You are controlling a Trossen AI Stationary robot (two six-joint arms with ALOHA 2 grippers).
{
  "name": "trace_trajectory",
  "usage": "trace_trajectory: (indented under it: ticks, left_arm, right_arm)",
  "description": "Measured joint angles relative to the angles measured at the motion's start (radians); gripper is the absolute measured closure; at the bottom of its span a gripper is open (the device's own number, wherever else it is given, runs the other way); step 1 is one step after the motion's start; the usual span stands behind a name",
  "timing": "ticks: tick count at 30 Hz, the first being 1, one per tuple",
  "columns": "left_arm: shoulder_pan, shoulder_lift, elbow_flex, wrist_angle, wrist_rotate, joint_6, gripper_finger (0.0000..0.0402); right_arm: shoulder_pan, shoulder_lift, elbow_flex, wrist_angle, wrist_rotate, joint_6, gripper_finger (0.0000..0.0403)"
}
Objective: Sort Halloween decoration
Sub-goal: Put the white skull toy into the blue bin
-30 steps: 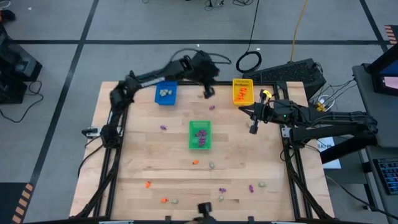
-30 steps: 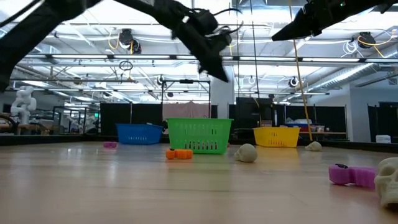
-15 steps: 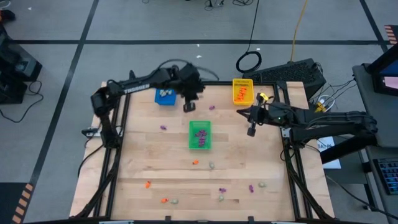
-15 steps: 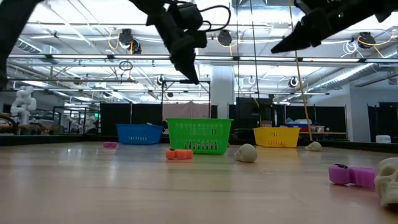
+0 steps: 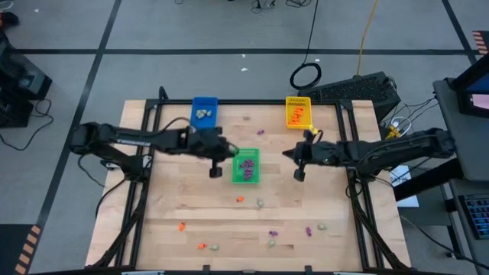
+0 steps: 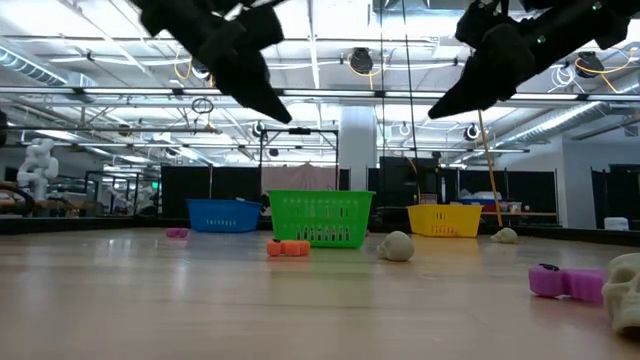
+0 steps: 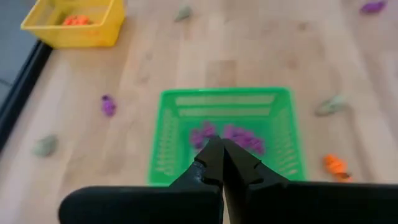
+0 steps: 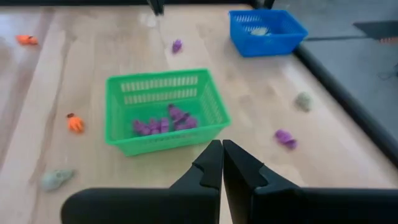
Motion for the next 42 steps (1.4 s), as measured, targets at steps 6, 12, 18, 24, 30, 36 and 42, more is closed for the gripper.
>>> trace_trajectory:
  ticks: [6, 12, 18, 24, 30, 36, 42]
  left_arm:
    - [-0.088, -0.059, -0.207, 0.280, -0.085, -0.083, 0.0402]
    - [-0.129, -0.059, -0.364, 0.548, -0.124, -0.146, 0.0402]
    - [-0.154, -0.059, -0.472, 0.714, -0.203, -0.189, 0.0402]
    - [-0.155, -0.059, -0.551, 0.831, -0.234, -0.236, 0.0402]
    - [-0.155, -0.059, -0.577, 0.854, -0.243, -0.267, 0.0402]
    - [-0.155, -0.059, -0.577, 0.853, -0.249, -0.267, 0.0402]
    - [-0.155, -0.059, -0.576, 0.843, -0.249, -0.268, 0.0402]
  right_arm:
    - [0.131, 0.152, 0.010, 0.036, 0.122, 0.161, 0.0403]
    - [0.238, 0.297, 0.014, 0.116, 0.171, 0.318, 0.0403]
    - [0.314, 0.419, 0.014, 0.218, 0.172, 0.469, 0.0373]
    - [0.370, 0.555, 0.015, 0.388, 0.172, 0.548, 0.0305]
    - [0.418, 0.686, 0.045, 0.547, 0.178, 0.572, 0.0230]
    - [0.437, 0.814, 0.186, 0.459, 0.222, 0.596, 0.0196]
    - [0.430, 0.823, 0.196, 0.395, 0.224, 0.703, 0.0204]
